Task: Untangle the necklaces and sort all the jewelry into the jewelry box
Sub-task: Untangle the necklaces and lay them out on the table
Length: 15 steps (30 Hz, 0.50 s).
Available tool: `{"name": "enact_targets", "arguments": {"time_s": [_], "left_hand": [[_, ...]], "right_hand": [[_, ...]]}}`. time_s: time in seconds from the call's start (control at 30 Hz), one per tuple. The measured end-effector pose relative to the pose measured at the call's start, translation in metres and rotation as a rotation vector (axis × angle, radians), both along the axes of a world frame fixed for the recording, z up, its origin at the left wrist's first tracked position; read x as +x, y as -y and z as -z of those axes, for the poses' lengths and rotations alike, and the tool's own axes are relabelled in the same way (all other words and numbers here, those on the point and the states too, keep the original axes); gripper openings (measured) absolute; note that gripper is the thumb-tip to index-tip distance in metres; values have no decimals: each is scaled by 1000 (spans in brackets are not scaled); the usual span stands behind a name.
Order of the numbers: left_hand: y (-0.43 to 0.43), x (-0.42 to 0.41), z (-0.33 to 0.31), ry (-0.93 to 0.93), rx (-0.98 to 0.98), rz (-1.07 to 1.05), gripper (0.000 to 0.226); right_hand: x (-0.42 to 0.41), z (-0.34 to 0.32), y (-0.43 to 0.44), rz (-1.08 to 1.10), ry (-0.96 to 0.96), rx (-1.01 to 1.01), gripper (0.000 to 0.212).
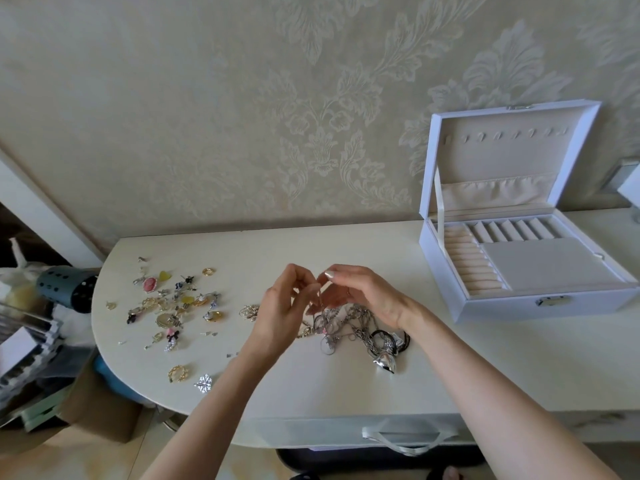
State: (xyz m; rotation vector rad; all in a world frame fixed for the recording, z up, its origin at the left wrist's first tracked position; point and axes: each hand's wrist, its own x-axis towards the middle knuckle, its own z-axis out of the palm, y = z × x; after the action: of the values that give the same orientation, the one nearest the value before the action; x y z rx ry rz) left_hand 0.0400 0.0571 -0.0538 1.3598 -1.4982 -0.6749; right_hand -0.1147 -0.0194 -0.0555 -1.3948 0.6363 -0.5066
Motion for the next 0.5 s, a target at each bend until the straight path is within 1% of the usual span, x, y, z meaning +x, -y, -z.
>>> {"name": "enact_targets", "arguments": {"time_s": [0.03, 0.1, 0.2, 0.27, 0.37, 0.43, 0.5], "left_hand": [[-1, 1, 0, -8, 23, 3, 8], [-4, 5, 2, -27, 75, 25, 9], [-10, 13, 12, -8, 162, -12, 6], [-11, 21, 24, 106, 177, -102, 9], [-10, 29, 37, 383, 192, -205, 17], [-11, 30, 40, 494, 246, -228, 20], [-12, 30, 44, 575, 199, -202, 18]], "right_hand": [[0, 2, 1, 32, -25, -8, 18], [-1, 6, 4, 106, -99, -56, 5], [-2, 12, 5, 103, -312, -249, 21], [-1, 13, 3, 39, -472, -395, 24], [1, 15, 2, -64, -651, -564, 23], [3, 19, 1, -54, -692, -618, 22], [5, 22, 1, 26, -668, -641, 14]]}}
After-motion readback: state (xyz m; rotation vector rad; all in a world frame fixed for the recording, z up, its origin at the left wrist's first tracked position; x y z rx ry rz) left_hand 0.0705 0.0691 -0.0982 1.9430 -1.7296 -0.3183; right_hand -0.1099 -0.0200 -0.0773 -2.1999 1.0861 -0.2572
